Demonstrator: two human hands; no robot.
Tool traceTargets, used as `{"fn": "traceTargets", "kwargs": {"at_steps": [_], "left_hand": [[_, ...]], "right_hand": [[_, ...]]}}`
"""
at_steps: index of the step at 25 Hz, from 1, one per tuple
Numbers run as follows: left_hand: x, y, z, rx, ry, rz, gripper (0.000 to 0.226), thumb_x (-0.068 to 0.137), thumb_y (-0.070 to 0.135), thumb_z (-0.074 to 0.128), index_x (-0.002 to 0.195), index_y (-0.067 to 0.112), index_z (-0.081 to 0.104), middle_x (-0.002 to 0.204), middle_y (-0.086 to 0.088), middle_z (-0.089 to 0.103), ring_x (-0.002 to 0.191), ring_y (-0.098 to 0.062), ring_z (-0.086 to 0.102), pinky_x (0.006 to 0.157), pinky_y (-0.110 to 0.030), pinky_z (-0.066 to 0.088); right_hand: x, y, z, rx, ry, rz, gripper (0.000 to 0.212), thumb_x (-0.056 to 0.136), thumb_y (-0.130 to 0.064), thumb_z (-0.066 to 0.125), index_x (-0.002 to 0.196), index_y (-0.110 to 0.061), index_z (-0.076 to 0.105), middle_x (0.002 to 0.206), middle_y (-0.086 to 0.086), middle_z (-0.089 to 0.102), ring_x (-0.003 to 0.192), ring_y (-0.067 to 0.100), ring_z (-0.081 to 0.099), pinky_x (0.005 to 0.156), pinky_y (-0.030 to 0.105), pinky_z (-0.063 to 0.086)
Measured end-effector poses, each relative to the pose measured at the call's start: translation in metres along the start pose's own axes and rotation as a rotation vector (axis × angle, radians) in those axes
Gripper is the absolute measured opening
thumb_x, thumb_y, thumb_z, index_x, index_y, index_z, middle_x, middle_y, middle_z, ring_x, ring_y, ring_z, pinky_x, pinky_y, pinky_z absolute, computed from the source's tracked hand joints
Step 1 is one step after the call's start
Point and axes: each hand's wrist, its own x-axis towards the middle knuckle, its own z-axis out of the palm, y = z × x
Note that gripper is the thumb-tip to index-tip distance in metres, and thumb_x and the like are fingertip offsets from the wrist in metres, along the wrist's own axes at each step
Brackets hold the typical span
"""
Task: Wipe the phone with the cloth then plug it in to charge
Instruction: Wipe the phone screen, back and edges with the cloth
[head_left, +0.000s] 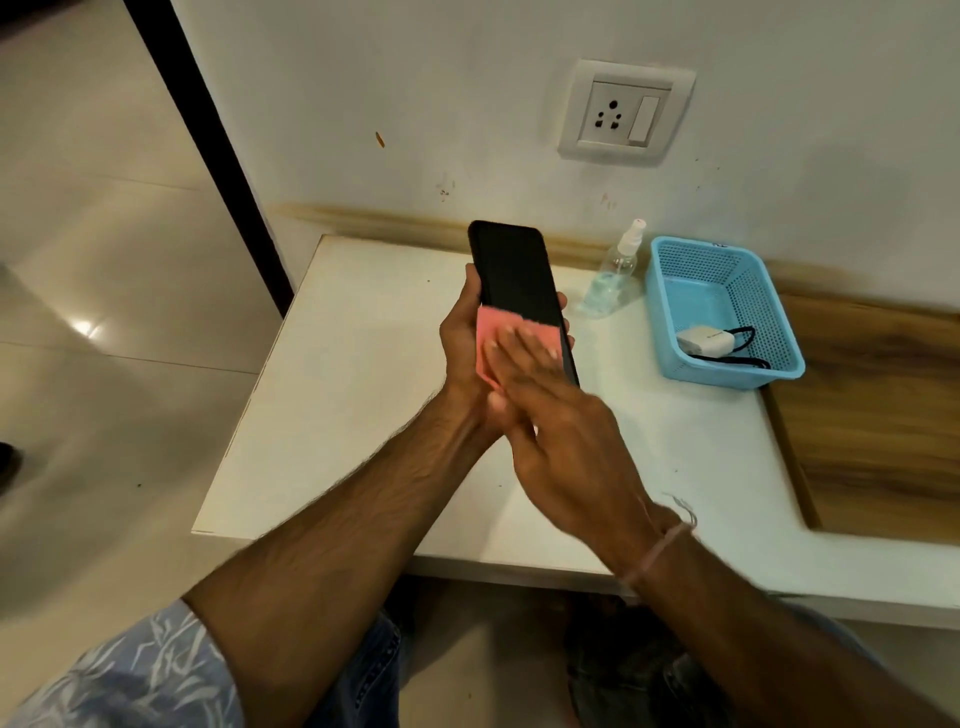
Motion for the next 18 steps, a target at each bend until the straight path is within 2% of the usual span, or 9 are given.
{"fn": "traceTargets", "kwargs": {"at_steps": [2,4,5,7,9,11,13,15,18], "left_hand": [[-0.001,-0.007,0.004,-0.042,0.01,0.045,0.056,0.097,0.051,0.04,0.131,0.007,0.05,0.115,-0.014,0.058,0.109,-0.026,0.059,0.098,-0.038,0.045],[-0.003,-0.015,0.005,-0.135,0.01,0.078,0.049,0.094,0.041,0.051,0.128,0.008,0.062,0.128,-0.012,0.063,0.125,-0.025,0.059,0.111,-0.037,0.042],[-0.004,-0.015,0.005,-0.134,0.021,0.094,0.044,0.095,0.041,0.053,0.122,0.01,0.068,0.127,-0.011,0.067,0.12,-0.025,0.065,0.106,-0.037,0.049],[0.0,-0.014,0.0,-0.059,0.09,0.125,0.04,0.102,0.044,0.047,0.102,0.019,0.077,0.111,-0.004,0.075,0.096,-0.016,0.075,0.08,-0.031,0.061],[0.006,-0.008,-0.006,0.043,0.15,0.118,0.049,0.105,0.041,0.036,0.087,0.027,0.079,0.089,0.01,0.076,0.079,-0.004,0.074,0.066,-0.022,0.06],[0.005,-0.001,-0.006,0.032,0.089,0.089,0.051,0.102,0.047,0.031,0.101,0.018,0.074,0.091,0.003,0.074,0.082,-0.013,0.072,0.073,-0.026,0.058],[0.001,0.003,-0.002,-0.022,0.01,0.027,0.069,0.098,0.062,0.03,0.119,0.003,0.059,0.099,-0.012,0.065,0.084,-0.026,0.063,0.077,-0.035,0.053],[0.001,0.004,-0.001,-0.06,-0.037,-0.015,0.074,0.097,0.067,0.034,0.127,0.001,0.051,0.104,-0.016,0.059,0.085,-0.028,0.056,0.082,-0.038,0.047],[0.0,0.002,0.005,-0.068,-0.025,-0.015,0.073,0.097,0.066,0.037,0.129,0.002,0.05,0.105,-0.017,0.058,0.088,-0.029,0.056,0.085,-0.039,0.045]], "right_hand": [[0.04,-0.002,-0.007,0.004,0.036,0.069,0.049,0.102,-0.023,0.04,0.148,-0.012,0.028,0.157,0.003,0.022,0.146,0.014,0.014,0.12,0.029,0.012],[0.079,-0.005,-0.013,-0.064,0.048,0.118,0.048,0.103,-0.022,0.037,0.149,-0.012,0.027,0.158,0.003,0.022,0.146,0.014,0.017,0.117,0.026,0.01],[0.095,-0.007,-0.014,-0.076,0.045,0.135,0.049,0.103,-0.024,0.035,0.15,-0.013,0.025,0.158,0.001,0.02,0.146,0.013,0.016,0.115,0.02,0.007],[0.104,-0.011,-0.012,-0.045,0.058,0.14,0.048,0.104,-0.023,0.034,0.15,-0.012,0.025,0.158,0.001,0.02,0.145,0.012,0.016,0.11,0.009,0.001],[0.089,-0.013,-0.007,-0.06,0.085,0.083,0.046,0.102,-0.019,0.037,0.147,-0.011,0.032,0.156,0.003,0.027,0.145,0.015,0.02,0.119,0.023,0.013],[0.054,-0.014,-0.002,-0.013,0.052,0.073,0.046,0.102,-0.021,0.039,0.147,-0.014,0.032,0.157,0.002,0.025,0.146,0.015,0.017,0.12,0.034,0.016],[0.011,-0.013,0.003,0.024,0.02,0.095,0.048,0.102,-0.031,0.038,0.148,-0.018,0.03,0.155,-0.007,0.02,0.146,0.009,0.013,0.119,0.022,0.011],[-0.02,-0.014,0.005,0.018,0.024,0.118,0.051,0.099,-0.038,0.037,0.146,-0.019,0.033,0.152,-0.014,0.021,0.144,0.004,0.016,0.114,0.014,0.011],[-0.01,-0.011,0.003,0.018,0.048,0.111,0.05,0.099,-0.036,0.039,0.146,-0.018,0.035,0.152,-0.01,0.025,0.143,0.008,0.02,0.114,0.018,0.015]]}}
